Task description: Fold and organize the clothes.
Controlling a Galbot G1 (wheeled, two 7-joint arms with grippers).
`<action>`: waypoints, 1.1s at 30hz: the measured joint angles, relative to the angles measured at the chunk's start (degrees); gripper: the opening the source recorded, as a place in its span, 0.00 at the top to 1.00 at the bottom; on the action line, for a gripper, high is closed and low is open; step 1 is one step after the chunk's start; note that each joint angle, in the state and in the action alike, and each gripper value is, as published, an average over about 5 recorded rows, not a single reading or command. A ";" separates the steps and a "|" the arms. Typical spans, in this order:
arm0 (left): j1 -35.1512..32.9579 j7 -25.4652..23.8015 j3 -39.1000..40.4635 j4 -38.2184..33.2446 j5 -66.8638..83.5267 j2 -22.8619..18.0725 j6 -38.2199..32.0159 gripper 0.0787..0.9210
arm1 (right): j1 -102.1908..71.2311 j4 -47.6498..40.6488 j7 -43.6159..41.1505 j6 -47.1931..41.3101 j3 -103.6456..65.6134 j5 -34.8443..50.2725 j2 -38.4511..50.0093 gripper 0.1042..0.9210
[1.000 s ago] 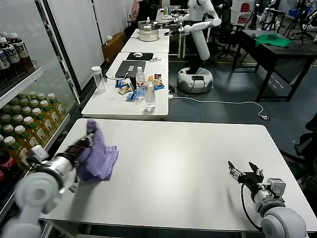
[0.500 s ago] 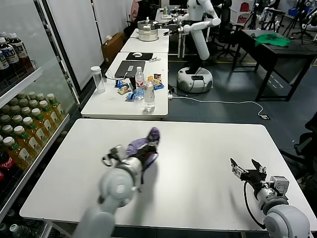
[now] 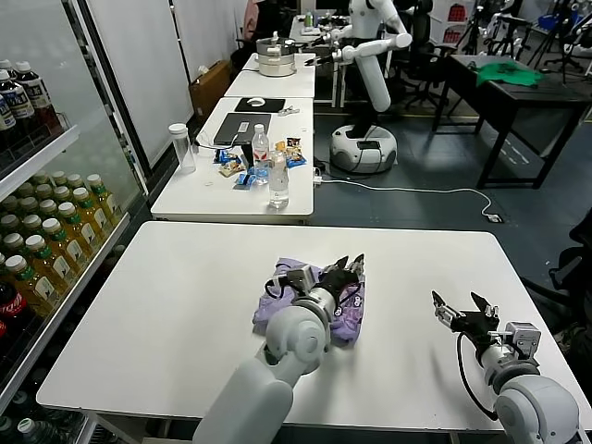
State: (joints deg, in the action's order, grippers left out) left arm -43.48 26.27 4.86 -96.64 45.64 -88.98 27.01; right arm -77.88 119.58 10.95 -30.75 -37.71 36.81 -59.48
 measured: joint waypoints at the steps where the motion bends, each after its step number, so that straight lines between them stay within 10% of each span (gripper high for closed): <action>1: -0.01 -0.09 0.16 0.11 -1.12 -0.02 -0.41 0.50 | 0.17 -0.05 0.01 0.00 0.17 0.00 -0.05 0.12; 12: -4.94 -0.48 -5.00 -6.12 -11.69 6.67 -4.06 0.14 | 4.11 -1.80 0.91 -0.14 7.12 -2.07 -2.09 0.12; 33: -25.08 -1.37 -21.79 -19.73 -19.12 17.89 -7.38 0.12 | 16.64 -15.72 4.37 -0.19 25.29 -5.36 -11.38 0.18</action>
State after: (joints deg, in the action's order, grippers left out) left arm -68.56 24.90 -16.93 -116.36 26.52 -71.09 19.64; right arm -61.24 103.86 15.32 -30.94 -12.42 31.45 -70.86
